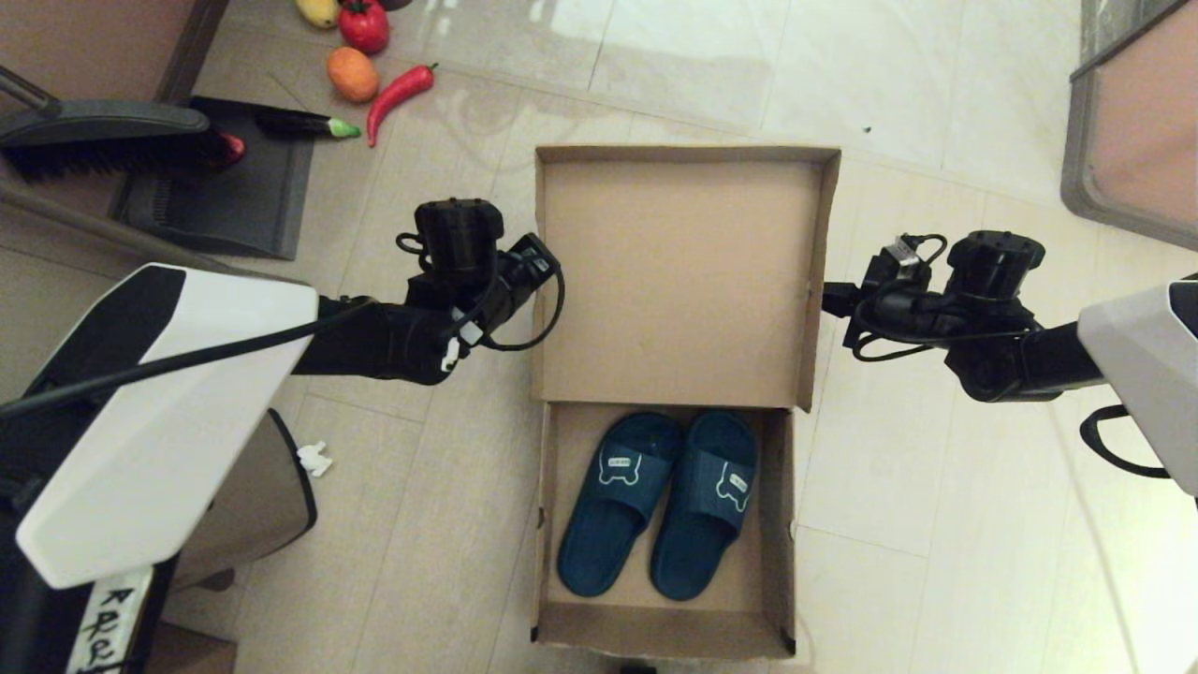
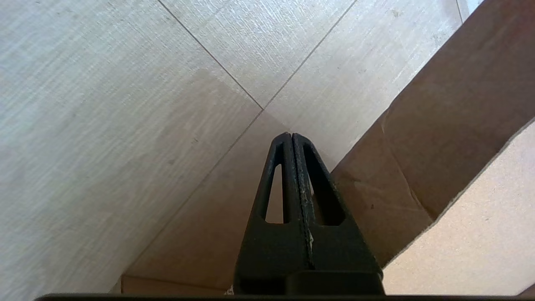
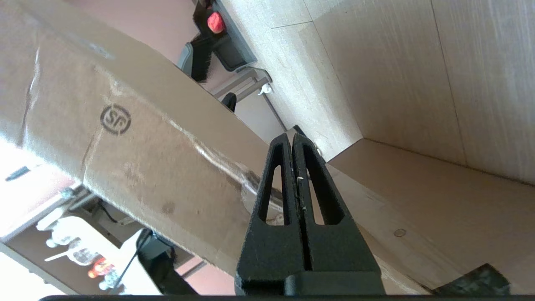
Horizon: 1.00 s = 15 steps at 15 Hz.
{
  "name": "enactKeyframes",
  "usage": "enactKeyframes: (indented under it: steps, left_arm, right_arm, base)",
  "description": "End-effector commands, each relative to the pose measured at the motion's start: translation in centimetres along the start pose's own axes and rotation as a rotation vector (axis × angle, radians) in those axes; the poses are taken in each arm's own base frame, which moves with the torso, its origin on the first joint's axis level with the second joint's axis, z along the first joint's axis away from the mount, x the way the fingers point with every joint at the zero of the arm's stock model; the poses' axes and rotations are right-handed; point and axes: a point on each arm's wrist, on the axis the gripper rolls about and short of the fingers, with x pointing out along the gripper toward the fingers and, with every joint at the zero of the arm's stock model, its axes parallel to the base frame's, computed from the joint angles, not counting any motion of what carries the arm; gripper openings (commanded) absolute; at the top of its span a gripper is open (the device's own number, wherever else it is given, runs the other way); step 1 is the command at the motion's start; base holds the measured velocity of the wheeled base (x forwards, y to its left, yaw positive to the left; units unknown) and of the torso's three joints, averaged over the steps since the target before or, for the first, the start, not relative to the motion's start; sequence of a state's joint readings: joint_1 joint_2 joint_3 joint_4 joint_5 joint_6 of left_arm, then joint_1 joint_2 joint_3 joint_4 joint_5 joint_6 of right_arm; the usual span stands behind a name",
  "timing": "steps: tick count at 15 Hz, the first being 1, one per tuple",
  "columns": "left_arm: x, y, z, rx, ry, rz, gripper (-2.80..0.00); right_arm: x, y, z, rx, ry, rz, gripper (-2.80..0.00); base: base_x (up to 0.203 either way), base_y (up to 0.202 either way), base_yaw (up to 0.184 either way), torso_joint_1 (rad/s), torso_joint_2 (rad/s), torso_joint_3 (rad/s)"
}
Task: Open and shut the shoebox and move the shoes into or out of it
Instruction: Close the shoe box
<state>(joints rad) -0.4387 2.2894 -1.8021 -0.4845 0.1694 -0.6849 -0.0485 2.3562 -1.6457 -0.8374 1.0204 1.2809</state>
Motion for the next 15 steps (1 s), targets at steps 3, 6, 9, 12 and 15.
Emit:
enactKeyframes:
  steps: [3,6,9,12,15]
  left_arm:
    - [-0.7,-1.5,0.5,-0.007,-0.002,-0.026,-2.80]
    - [-1.0,-2.2,0.5,-0.008,0.001,-0.039,-2.80]
    - [-1.5,-2.8,1.0,-0.009,0.001,-0.045,-2.80]
    - [-2.2,-3.5,1.8,-0.010,0.000,-0.053,-2.80]
    - [-2.6,-4.0,2.2,-0.011,0.001,-0.058,-2.80]
  right_arm:
    - [0.0,0.3,0.2,0.002,0.026,0.016,-2.80]
    - [0.0,0.9,0.4,-0.012,0.026,0.027,-2.80]
    - [-0.4,2.3,0.7,0.001,0.053,0.057,-2.80]
    - [-0.9,4.0,1.1,0.018,0.065,0.111,-2.80]
    - [-1.8,5.0,1.6,0.025,0.082,0.142,-2.80]
  base:
    - [0.000,0.000,0.000,0.000,0.00,0.000]
    - [0.000,0.000,0.000,0.000,0.00,0.000]
    - [0.000,0.000,0.000,0.000,0.00,0.000]
    - [0.000,0.000,0.000,0.000,0.00,0.000]
    - [0.000,0.000,0.000,0.000,0.00,0.000]
